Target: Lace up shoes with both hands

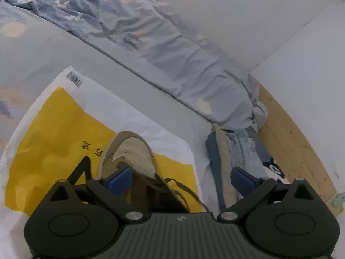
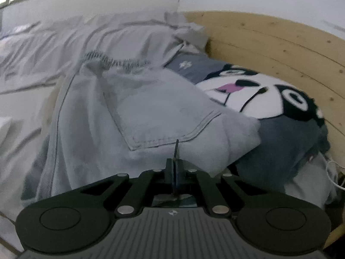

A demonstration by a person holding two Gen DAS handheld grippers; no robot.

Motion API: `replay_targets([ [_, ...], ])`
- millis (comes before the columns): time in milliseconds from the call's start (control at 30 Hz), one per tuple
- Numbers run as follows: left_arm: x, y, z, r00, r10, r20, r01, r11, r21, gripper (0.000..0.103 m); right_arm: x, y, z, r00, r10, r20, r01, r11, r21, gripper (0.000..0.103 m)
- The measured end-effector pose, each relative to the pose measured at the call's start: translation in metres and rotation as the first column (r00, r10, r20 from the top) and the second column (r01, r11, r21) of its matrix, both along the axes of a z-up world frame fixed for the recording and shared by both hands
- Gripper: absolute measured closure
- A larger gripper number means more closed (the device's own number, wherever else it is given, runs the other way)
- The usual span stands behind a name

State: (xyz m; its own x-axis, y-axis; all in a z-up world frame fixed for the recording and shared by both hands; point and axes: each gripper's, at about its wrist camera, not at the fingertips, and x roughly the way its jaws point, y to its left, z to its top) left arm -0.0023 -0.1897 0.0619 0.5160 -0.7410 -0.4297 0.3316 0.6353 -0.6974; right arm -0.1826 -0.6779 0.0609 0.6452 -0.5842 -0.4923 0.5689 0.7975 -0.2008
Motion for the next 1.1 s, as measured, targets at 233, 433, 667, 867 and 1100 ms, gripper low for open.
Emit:
replay_targets([
  [233,-0.015,-0.002,0.02,0.987,-0.056,0.15,0.068,0.995,-0.075,0.003,-0.008,0.104,0.049,0.959,0.261,0.108,-0.242,0.957,-0.157,0.102],
  [433,-0.036,0.003,0.041,0.931,-0.078,0.356,0.13,0.984,-0.123,0.002,0.005,0.239,0.072,0.798,0.587,0.136,-0.538,0.795,-0.279,0.102],
  [667,-0.041,0.018,0.045,0.863,-0.074,0.5,0.111,0.993,-0.044,0.008,0.017,0.322,0.055,0.627,0.772,0.104,-0.7,0.617,-0.358,0.102],
  [867,-0.033,0.033,0.035,0.886,-0.075,0.458,0.113,0.992,-0.055,0.037,0.028,0.345,0.045,0.538,0.834,0.12,-0.759,0.541,-0.363,0.102],
  [1100,-0.021,0.051,0.03,0.917,-0.035,0.397,0.071,0.995,-0.076,0.071,0.039,0.359,0.037,0.48,0.867,0.133,-0.793,0.493,-0.358,0.102],
])
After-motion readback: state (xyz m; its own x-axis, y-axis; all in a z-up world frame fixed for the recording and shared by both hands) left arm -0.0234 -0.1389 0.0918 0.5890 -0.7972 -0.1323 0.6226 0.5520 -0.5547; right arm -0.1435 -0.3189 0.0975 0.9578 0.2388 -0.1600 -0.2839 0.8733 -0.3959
